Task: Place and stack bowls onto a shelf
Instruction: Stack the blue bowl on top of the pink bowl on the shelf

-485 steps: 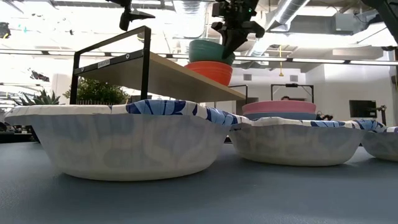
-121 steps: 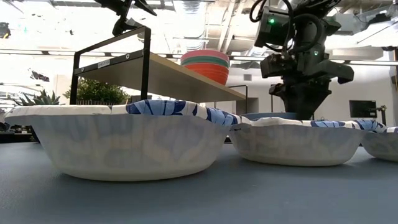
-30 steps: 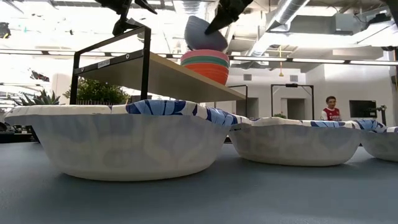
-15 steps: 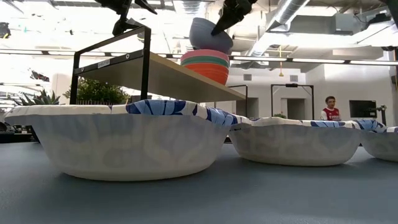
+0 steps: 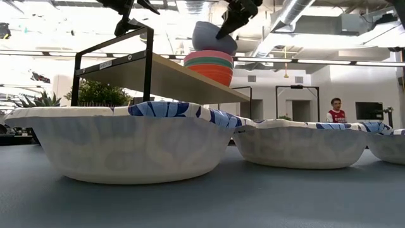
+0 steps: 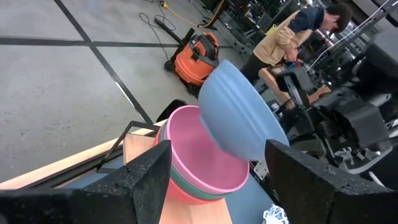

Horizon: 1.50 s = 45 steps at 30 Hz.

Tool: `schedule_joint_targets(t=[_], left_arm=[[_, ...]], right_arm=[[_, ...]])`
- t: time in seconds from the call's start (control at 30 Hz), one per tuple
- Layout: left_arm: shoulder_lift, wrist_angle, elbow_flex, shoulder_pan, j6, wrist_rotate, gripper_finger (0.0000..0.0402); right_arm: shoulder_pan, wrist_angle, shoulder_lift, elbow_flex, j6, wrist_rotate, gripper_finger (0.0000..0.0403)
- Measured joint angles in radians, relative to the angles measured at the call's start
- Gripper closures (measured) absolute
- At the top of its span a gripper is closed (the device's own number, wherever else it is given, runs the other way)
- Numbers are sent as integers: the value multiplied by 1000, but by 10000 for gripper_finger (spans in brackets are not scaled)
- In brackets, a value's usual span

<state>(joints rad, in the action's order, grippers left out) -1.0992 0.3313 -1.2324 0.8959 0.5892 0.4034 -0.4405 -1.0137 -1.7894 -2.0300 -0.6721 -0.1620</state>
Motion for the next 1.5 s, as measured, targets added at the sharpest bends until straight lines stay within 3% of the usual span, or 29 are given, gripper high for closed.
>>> schedule_joint_targets(t=[0.57,1.5], left_arm=[[0,-10,0,0,3,-24,159],[0,-8,0,0,7,-23,159]], right_arm=[[-5,81,2,-19,-12,-21,378],[-34,5,1,-18,-63,-24,378]])
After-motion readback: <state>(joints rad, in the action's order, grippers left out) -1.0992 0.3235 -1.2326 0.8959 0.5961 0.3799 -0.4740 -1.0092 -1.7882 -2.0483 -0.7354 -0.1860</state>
